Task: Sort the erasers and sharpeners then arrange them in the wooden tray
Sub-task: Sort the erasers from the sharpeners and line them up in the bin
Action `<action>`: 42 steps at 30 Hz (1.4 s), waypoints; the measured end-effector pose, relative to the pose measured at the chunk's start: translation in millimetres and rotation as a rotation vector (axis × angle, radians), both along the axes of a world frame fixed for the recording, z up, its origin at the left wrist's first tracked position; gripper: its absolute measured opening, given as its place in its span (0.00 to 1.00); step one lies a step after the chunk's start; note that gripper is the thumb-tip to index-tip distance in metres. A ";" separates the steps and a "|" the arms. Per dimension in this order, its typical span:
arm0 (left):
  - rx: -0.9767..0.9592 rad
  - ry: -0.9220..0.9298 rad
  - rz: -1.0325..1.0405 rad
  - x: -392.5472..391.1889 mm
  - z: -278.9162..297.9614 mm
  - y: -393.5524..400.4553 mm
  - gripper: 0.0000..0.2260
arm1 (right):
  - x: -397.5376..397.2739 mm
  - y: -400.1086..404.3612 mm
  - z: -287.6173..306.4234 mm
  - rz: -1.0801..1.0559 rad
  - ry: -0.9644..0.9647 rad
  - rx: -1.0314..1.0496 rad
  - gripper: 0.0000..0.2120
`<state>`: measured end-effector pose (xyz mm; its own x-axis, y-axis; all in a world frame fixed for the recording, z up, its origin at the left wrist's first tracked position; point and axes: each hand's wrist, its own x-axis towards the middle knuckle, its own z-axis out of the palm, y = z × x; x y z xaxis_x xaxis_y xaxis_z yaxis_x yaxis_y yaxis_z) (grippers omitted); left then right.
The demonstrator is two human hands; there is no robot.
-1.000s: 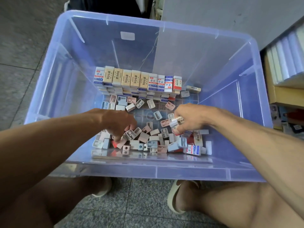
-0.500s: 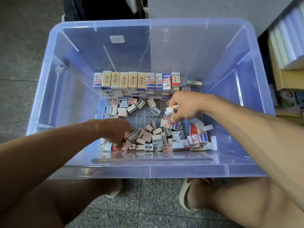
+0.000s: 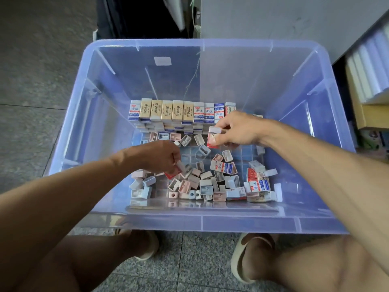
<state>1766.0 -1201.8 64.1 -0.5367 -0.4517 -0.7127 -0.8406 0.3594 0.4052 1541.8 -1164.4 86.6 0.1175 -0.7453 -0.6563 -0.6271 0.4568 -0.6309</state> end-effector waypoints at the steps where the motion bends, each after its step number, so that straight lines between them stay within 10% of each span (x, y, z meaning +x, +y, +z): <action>1: -0.023 0.034 0.061 0.3 5.3 -1.1 0.07 | 1.9 -2.1 -0.4 -0.049 -0.053 -0.006 0.08; 20: -0.018 0.280 0.849 61.7 69.0 40.1 0.04 | 94.1 -54.3 -8.6 -0.623 -0.496 -0.039 0.03; 42: -0.001 0.209 0.853 57.5 70.3 37.1 0.03 | 160.2 -97.6 -17.2 -0.590 -0.217 -0.103 0.07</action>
<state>1823.6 -1164.7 134.3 -0.1356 -0.7589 -0.6369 -0.7313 -0.3571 0.5812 1702.1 -1262.0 69.4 -0.2102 -0.7832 -0.5851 -0.1414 0.6165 -0.7745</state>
